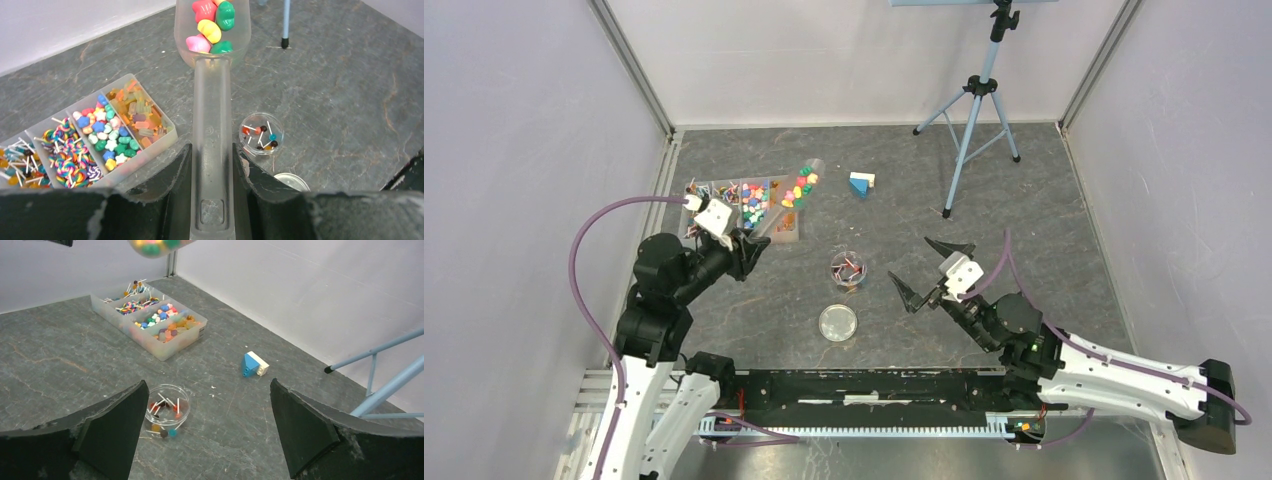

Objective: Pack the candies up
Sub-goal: Scoop the fake candies from the storage box, then place the fake candies in the packing bottle.

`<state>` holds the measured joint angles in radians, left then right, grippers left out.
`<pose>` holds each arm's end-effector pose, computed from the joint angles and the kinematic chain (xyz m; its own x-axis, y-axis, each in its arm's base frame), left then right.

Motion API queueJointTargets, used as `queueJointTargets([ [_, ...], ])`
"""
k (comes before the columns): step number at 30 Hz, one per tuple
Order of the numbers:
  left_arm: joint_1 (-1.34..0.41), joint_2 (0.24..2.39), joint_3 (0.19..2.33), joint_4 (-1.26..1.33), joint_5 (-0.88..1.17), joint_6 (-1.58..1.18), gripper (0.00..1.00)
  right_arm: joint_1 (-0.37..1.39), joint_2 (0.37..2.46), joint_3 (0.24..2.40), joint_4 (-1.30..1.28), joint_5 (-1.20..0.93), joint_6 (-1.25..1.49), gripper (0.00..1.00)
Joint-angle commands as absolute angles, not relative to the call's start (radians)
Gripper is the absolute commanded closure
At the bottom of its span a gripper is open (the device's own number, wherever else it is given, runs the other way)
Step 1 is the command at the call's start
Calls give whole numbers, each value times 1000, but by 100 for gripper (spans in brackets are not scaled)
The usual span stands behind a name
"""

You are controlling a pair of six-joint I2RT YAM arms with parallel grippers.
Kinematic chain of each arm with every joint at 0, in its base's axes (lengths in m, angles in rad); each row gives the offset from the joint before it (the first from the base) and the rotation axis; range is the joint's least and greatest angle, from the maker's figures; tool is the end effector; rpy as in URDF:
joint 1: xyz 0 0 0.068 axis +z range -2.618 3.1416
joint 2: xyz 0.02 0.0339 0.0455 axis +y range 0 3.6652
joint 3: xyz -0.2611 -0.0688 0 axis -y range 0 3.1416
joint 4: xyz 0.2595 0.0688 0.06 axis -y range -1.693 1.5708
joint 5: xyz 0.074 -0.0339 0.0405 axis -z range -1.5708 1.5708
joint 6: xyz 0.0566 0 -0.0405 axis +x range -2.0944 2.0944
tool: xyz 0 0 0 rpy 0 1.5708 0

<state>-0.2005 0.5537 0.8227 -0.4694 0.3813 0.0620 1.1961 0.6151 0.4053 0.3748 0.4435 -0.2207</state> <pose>0.1488 -0.0517 0.3524 -0.1611 0.0914 -0.9827 0.5533 0.8329 -0.0132 0.0945 0.1740 0.2894 0.2088 -0.0095 -0.9779 -0.6559 0.7404 -0.1472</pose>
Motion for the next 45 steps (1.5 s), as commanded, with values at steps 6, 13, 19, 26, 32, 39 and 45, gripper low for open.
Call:
queueJointTargets([
  [6,-242,599,896,-576,476,251,98,1198,527,414,319,492,-255,2],
  [13,-243,631,900,-677,515,325,98,1198,458,375,311,492,-275,2],
  [19,-243,640,877,-724,518,346,98,1197,442,369,307,493,-298,2],
  [26,-244,651,893,-776,513,358,98,1197,440,361,316,475,-299,2],
  [32,-255,690,928,-848,500,354,98,1198,436,352,328,475,-302,2],
  [39,-321,749,945,-873,441,316,98,1198,440,352,332,467,-301,2],
  [45,-447,815,980,-897,313,284,98,1198,442,354,334,467,-300,2],
])
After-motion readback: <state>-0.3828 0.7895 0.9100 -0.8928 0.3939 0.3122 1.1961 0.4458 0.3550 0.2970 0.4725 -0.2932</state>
